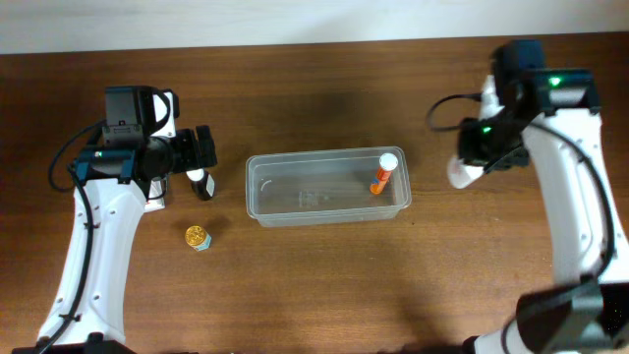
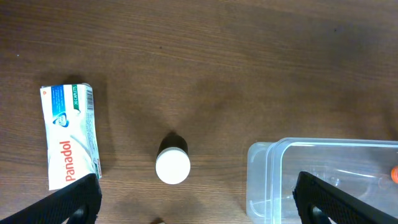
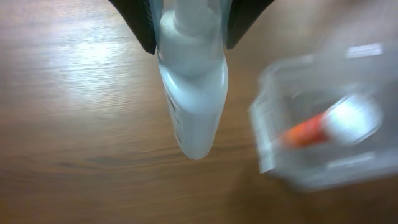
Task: Pack container
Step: 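Grasp the white dropper bottle with the right gripper, place it in container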
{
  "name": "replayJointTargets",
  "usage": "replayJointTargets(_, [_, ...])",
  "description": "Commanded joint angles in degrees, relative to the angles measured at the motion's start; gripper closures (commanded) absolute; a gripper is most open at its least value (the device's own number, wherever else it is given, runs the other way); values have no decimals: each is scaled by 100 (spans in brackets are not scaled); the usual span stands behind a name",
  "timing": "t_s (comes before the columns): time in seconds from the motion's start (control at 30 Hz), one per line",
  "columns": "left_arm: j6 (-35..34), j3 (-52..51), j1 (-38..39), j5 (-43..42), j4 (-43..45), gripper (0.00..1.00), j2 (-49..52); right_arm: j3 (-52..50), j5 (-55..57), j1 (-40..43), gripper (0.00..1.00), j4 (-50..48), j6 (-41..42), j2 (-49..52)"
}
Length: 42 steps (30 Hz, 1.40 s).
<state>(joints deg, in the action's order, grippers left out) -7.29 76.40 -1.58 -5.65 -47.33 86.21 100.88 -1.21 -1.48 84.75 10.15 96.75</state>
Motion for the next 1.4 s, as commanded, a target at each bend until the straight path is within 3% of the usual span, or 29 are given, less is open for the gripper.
replayJointTargets(0.0, [72, 133, -20, -37, 15, 1, 20, 192, -181, -723, 79, 114, -72, -463])
replayJointTargets(0.23, [70, 133, -20, -37, 15, 1, 20, -59, -177, -1434, 79, -208, -22, -369])
replayJointTargets(0.93, [70, 133, -20, -39, 17, 0, 24, -1794, -398, -1464, 77, -1655, -26, -240])
replayJointTargets(1.03, [70, 133, -20, -39, 17, 1, 24, -1902, -398, -1464, 59, -1777, -28, -240])
replayJointTargets(1.1, [70, 133, -20, -39, 17, 1, 24, -1982, -398, -1464, 22, -1843, -26, -240])
replayJointTargets(1.37, [70, 133, -20, -39, 15, 1, 24, -1720, -153, -1458, 14, -2057, -28, -280])
